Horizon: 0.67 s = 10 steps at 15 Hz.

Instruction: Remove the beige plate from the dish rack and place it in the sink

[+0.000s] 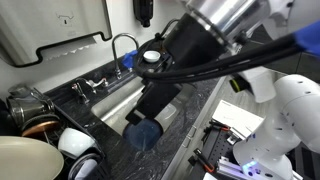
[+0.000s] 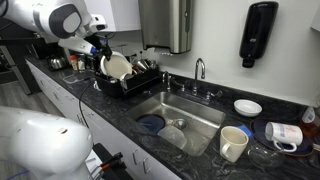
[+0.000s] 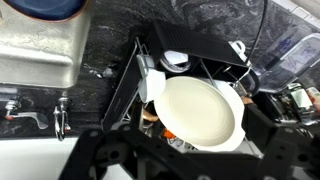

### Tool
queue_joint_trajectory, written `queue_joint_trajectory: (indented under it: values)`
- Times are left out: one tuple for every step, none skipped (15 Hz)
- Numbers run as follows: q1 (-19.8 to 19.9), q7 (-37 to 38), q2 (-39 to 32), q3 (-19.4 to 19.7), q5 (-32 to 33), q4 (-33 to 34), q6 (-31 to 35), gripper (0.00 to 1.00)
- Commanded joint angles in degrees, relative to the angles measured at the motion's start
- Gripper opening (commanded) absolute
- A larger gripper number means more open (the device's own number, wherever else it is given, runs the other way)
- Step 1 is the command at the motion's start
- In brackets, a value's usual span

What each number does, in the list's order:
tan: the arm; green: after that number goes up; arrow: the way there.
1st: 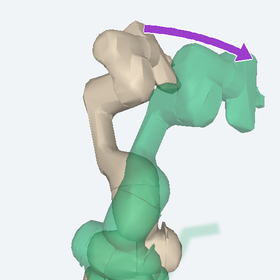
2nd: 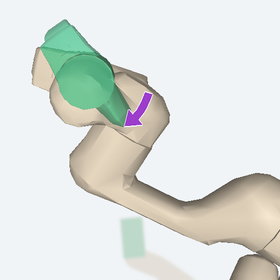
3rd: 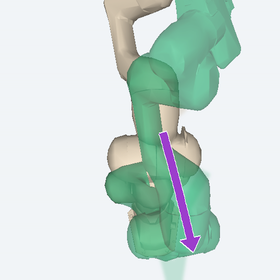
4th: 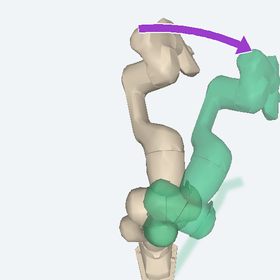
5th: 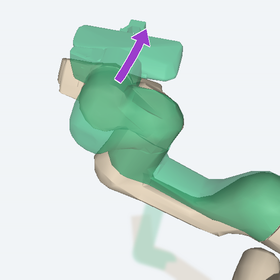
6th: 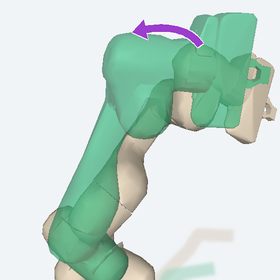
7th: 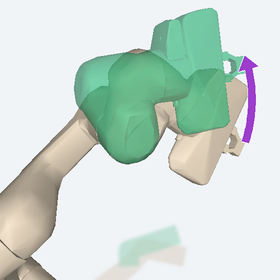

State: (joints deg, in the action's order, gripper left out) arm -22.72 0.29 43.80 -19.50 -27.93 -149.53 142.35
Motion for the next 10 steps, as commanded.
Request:
queue_joint_trajectory:
  values:
    - [2.00,4.71,-11.14,0.44,4.71,6.23,-0.06,1.00]
    - [1.76,5.27,-13.19,1.33,5.00,7.46,-0.95,1.00]
    - [0.99,5.15,-14.97,2.34,4.60,8.66,-1.69,1.00]
    - [-0.15,4.37,-16.91,3.40,3.37,9.98,-2.24,1.00]
    - [-1.04,3.68,-18.55,4.11,2.24,11.24,-2.63,1.00]
    - [-2.09,3.16,-20.01,4.64,0.77,12.48,-2.99,1.00]
    - [-3.00,2.67,-21.29,4.94,-0.80,13.61,-3.11,1.00]
    - [-3.75,2.48,-22.54,4.98,-2.47,14.63,-3.00,1.00]
    - [-4.54,2.11,-23.74,4.97,-4.40,15.61,-2.93,1.00]
    - [-5.49,1.63,-25.01,4.84,-6.84,16.29,-2.49,1.00]
